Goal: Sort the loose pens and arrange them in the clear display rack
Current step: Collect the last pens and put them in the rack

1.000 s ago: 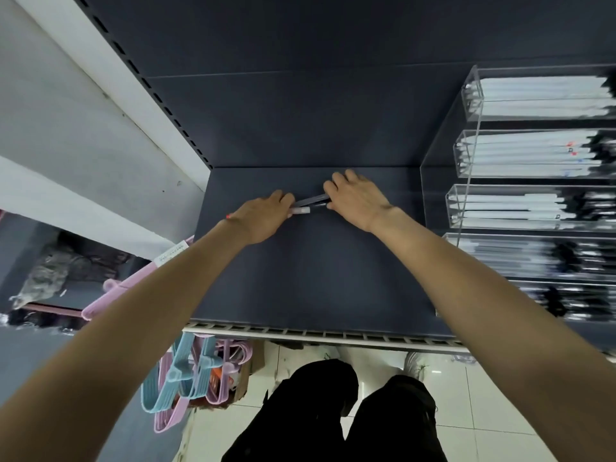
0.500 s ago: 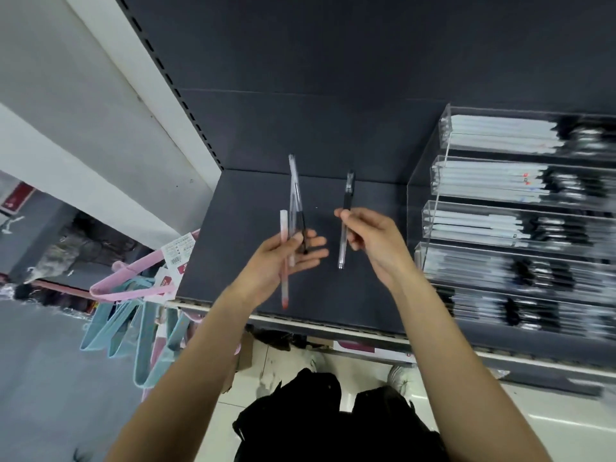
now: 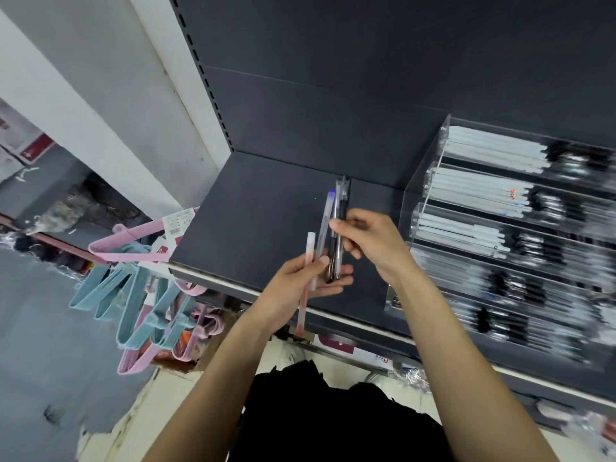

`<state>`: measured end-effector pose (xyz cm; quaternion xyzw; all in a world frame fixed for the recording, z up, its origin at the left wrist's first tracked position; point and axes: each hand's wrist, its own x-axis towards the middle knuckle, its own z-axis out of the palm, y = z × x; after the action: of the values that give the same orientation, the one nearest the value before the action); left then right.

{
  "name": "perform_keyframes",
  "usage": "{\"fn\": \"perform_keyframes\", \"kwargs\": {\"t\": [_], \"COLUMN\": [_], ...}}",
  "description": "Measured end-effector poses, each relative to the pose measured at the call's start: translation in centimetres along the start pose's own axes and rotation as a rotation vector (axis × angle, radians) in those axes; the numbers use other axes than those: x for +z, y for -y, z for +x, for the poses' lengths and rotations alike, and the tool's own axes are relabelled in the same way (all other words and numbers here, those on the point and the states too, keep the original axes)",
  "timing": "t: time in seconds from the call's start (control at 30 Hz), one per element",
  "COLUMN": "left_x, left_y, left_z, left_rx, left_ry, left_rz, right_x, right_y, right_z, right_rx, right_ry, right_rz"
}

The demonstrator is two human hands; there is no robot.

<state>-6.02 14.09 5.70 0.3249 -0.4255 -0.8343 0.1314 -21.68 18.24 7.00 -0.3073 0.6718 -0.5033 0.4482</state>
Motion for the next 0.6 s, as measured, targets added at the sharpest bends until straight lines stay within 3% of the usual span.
{"fn": "perform_keyframes", "kwargs": {"t": [0.23,0.4,0.6], "left_x": [1.5,1.8,0.8], "left_y": [2.1,3.2,3.7], "left_z": [-0.7,-1.7,-3.5], "left_rx": [0.082,0.093,0.059], "left_ry": [-0.117,-0.146,-0.131], "left_rz": [-0.127,-0.105,-0.142], "right_x": [0.8,0.2,0.9], "right_y": [-0.9,0.8,4.2], "right_z": [-1.1,0.2,3.3], "right_rx": [-0.057,-0.01,0.006], "right_ry": [0.066,0.176,0.424], "right_rz": [-0.317,-0.223,-0.549]}}
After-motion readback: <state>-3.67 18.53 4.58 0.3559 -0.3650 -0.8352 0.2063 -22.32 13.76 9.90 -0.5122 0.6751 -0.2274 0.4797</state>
